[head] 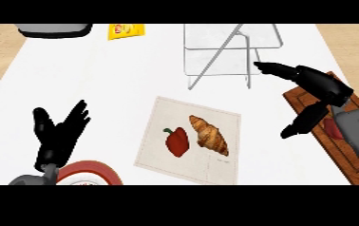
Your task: Pick the croissant from the placemat and place it in the tiered shelf
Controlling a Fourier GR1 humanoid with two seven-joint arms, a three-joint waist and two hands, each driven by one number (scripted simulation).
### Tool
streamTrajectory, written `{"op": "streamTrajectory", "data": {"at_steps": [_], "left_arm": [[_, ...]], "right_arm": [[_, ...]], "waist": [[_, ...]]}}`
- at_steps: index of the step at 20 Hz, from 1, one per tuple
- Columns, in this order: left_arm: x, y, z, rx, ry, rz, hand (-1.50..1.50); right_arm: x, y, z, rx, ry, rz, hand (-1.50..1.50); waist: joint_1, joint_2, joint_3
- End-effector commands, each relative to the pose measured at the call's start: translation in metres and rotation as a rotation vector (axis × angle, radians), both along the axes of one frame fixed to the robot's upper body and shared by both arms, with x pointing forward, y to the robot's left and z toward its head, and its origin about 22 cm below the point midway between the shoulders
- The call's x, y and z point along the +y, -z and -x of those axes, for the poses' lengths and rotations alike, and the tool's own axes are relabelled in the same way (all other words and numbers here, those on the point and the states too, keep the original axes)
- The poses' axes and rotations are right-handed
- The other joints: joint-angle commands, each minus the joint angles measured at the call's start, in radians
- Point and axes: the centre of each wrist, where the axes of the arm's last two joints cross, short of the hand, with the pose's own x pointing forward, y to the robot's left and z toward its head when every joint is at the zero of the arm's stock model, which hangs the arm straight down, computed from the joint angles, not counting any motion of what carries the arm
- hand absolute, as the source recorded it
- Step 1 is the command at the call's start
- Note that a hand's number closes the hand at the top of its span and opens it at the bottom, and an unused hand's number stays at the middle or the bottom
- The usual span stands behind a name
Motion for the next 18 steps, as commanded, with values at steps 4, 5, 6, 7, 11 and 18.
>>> {"op": "streamTrajectory", "data": {"at_steps": [4,5,6,7,11,18], "left_arm": [[-0.016,0.004,0.001,-0.002,0.008,0.003,0.0],[-0.013,0.005,-0.006,-0.002,0.005,0.009,0.0],[0.003,-0.015,-0.012,-0.023,0.004,-0.012,0.0],[-0.011,-0.02,-0.005,-0.006,-0.001,0.002,0.0],[-0.005,-0.002,-0.001,-0.014,0.018,0.005,0.0],[0.0,0.003,-0.005,-0.013,0.008,0.017,0.0]], "right_arm": [[0.067,-0.026,0.03,0.003,0.11,0.138,-1.5],[0.087,-0.028,0.039,-0.016,0.102,0.15,-1.5],[0.097,-0.041,0.026,-0.016,0.118,0.173,-1.5],[0.107,-0.022,0.042,-0.013,0.147,0.172,-1.5],[0.144,-0.013,0.049,-0.023,0.171,0.299,-1.5],[0.169,-0.009,0.057,0.034,0.137,0.423,-1.5]], "waist": [[-0.006,0.0,0.0],[-0.009,0.001,0.0],[0.004,0.002,0.001],[0.005,0.001,0.001],[0.01,0.004,0.001],[0.008,0.006,0.001]]}}
